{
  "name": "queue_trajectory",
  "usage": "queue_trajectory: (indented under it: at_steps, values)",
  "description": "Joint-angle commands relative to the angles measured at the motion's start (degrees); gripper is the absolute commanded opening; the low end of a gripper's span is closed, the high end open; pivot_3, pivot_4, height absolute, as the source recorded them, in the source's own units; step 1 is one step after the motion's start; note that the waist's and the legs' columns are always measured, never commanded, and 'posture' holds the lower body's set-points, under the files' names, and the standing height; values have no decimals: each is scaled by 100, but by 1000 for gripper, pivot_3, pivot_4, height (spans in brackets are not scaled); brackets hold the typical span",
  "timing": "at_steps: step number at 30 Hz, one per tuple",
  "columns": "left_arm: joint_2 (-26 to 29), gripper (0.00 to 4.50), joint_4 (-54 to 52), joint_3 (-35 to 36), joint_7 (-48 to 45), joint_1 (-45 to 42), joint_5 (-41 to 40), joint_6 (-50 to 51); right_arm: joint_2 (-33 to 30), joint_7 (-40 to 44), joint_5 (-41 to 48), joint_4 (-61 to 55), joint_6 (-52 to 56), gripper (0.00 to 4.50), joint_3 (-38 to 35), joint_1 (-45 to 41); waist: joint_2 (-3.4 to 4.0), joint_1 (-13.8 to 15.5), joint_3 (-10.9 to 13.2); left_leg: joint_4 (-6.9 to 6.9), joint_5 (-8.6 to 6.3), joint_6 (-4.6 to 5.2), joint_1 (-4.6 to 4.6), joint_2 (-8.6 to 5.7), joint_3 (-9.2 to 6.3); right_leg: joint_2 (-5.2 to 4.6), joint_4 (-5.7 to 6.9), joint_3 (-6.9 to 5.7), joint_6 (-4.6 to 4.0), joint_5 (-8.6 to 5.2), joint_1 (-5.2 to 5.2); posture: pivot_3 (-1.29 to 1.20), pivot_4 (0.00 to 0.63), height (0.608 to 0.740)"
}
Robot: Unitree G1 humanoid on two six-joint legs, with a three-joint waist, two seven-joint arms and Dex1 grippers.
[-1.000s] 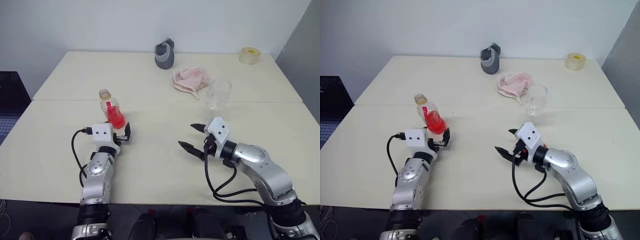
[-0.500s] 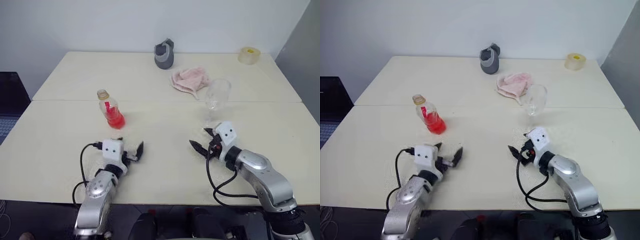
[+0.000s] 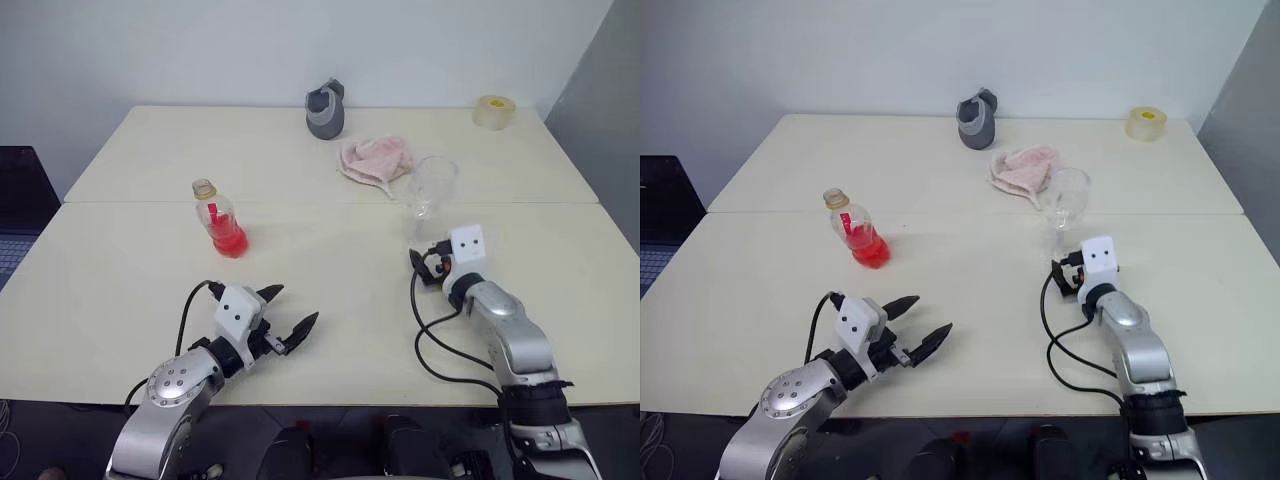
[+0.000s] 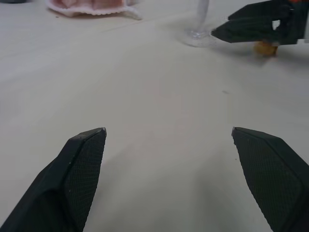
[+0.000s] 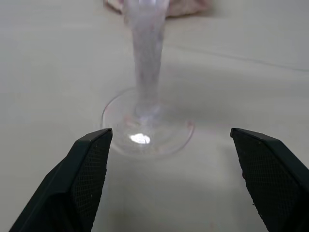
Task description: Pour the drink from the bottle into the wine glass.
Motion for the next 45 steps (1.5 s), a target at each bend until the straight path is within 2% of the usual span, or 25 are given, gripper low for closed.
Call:
queue_trajectory:
  at_steps: [1,16,20,29,34,40,45]
  values:
    - [6,4488,-83,24,-15,-96,-78,-5,91,-71,-36,77,-267,4214,-126,-191,0,1,0,0,0,0,-1,1,-1,0,0,0,-1,0,0,0,150,740]
    - [56,4488,-60,92,-38,-52,-24,-88,651,-323,12,1423,-1197,4214,-350,-867,2,-6,1,-2,-1,2,-5,1,3,-4,0,1,-1,1,-5,0,150,740]
    - [73,4500,-56,127,-50,-20,-14,-120,730,-225,41,1578,-1419,3329,-361,-883,2,-6,1,-2,-1,2,-6,2,4,-4,-1,2,-2,1,-6,0,150,740]
    - [55,4500,-231,126,20,201,8,-153,671,-22,-115,1480,-1605,173,-142,-750,3,-6,1,-2,-2,2,-7,3,3,-7,0,2,-1,1,-6,0,150,740]
    - [35,4500,-428,300,160,540,-13,-137,711,615,-297,1369,-1883,122,473,-883,5,-44,2,-4,-2,3,-7,3,6,-7,0,5,-2,1,-10,0,150,740]
    - [-170,4500,-1183,867,532,1769,-71,-174,1200,1253,-502,1838,-2325,122,1315,-1392,9,-132,5,-10,-2,2,-15,12,-3,-11,2,12,-12,7,-32,0,150,740]
    - [-490,4500,-1453,1234,892,2460,-9,-194,1534,1321,-596,2598,-2696,122,1451,-1709,10,-87,6,-7,-2,3,-18,13,-8,-13,-3,13,-13,7,-27,0,150,740]
